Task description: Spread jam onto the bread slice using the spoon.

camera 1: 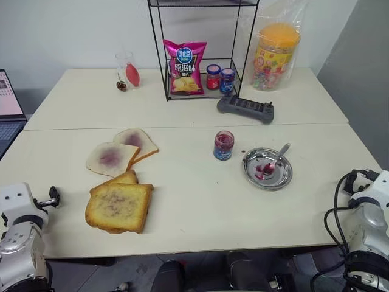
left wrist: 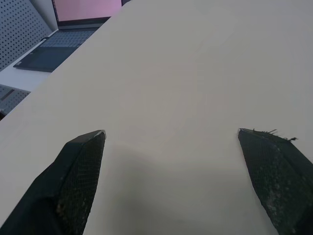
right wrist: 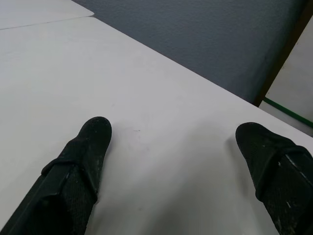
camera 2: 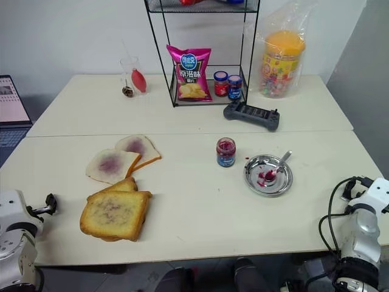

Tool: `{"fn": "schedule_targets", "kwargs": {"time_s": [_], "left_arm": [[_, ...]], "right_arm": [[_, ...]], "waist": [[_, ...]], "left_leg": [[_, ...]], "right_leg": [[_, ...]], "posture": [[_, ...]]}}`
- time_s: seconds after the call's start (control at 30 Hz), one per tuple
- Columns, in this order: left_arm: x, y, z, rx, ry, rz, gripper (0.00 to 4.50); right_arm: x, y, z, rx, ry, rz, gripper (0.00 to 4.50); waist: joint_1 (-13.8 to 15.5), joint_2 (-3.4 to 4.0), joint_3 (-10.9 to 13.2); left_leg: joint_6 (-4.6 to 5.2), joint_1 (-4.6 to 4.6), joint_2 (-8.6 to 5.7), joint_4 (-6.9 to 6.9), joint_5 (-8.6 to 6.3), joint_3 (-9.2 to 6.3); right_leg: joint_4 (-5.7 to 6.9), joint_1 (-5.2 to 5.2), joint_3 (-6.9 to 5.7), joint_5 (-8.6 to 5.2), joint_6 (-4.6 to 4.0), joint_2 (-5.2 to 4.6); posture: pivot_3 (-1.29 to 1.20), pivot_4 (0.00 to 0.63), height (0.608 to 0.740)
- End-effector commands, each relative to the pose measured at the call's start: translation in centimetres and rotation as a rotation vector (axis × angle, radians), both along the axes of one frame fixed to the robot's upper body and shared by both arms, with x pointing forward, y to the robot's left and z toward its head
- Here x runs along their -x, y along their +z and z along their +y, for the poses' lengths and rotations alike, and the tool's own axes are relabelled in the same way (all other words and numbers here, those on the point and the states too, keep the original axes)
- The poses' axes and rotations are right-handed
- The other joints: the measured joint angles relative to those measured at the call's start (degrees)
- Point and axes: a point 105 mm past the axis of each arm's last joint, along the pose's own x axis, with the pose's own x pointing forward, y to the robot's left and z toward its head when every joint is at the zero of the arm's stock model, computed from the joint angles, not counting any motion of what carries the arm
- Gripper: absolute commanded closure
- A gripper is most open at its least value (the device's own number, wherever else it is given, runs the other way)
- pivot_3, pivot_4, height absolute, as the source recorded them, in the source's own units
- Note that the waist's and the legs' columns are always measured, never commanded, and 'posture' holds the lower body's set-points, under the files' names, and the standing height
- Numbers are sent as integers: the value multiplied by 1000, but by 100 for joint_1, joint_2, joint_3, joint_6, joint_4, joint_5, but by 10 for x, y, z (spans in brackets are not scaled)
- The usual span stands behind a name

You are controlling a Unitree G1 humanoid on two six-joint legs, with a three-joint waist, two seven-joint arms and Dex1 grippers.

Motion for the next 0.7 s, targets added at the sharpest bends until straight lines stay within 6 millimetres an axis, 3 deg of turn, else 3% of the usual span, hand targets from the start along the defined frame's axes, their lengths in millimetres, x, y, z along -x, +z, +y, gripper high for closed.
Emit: {"fn": "schedule_targets", "kwargs": {"time_s": [0.03, 0.23, 0.33, 0.43, 0.5, 0.57, 0.63, 0.7], "left_arm": [[1, 2, 1, -13, -7, 5, 0], [-6, 16, -4, 15, -87, -24, 0], [-2, 64, 14, 115, -211, -129, 0], [0, 83, 18, 172, -308, -105, 0], [1, 92, 9, 265, -419, -84, 0], [5, 102, -15, 426, -594, -47, 0], [13, 105, -43, 580, -741, 8, 0], [21, 97, -60, 633, -811, 103, 0]], "right_arm": [[3, 21, -7, 45, -17, -51, 39], [2, 39, -9, 97, 11, -67, 39], [-22, 92, 16, 168, 315, -151, 39], [-31, 118, 39, 94, 556, -176, 39], [-33, 137, 62, 14, 747, -194, 39], [-21, 157, 111, -28, 1125, -122, 39], [-2, 164, 152, -83, 1414, -12, 39], [13, 166, 182, -119, 1596, 70, 39]], "waist": [[0, 0, 0], [0, 0, 0], [-5, -10, 10], [-42, -31, 21], [-45, -27, 18], [-45, -11, 27], [-46, 2, 38], [-43, -8, 35]], "left_leg": [[0, 0, 0, 0, 0, 1], [0, 0, -1, 2, 0, 0], [0, -1, -1, 1, 0, 0], [0, -23, 8, 6, 0, 1], [0, -10, 14, -2, 0, -3], [0, -11, 13, -3, 0, -4], [0, -16, 13, -8, -1, -2], [1, -25, 31, -12, -2, -1]], "right_leg": [[0, 0, 1, 0, 0, 0], [0, 0, 1, 0, 0, -1], [0, 0, 1, 0, -1, -1], [17, -34, -2, 2, -8, 10], [15, -25, -8, -3, -16, 11], [17, -25, -11, -10, -25, 11], [22, -30, -11, -20, -28, 4], [29, -43, -12, -28, -21, -4]], "posture": [[0, 150, 740], [0, 150, 740], [0, 150, 740], [0, 150, 740], [0, 150, 740], [0, 150, 740], [0, 150, 740], [0, 150, 740]]}}
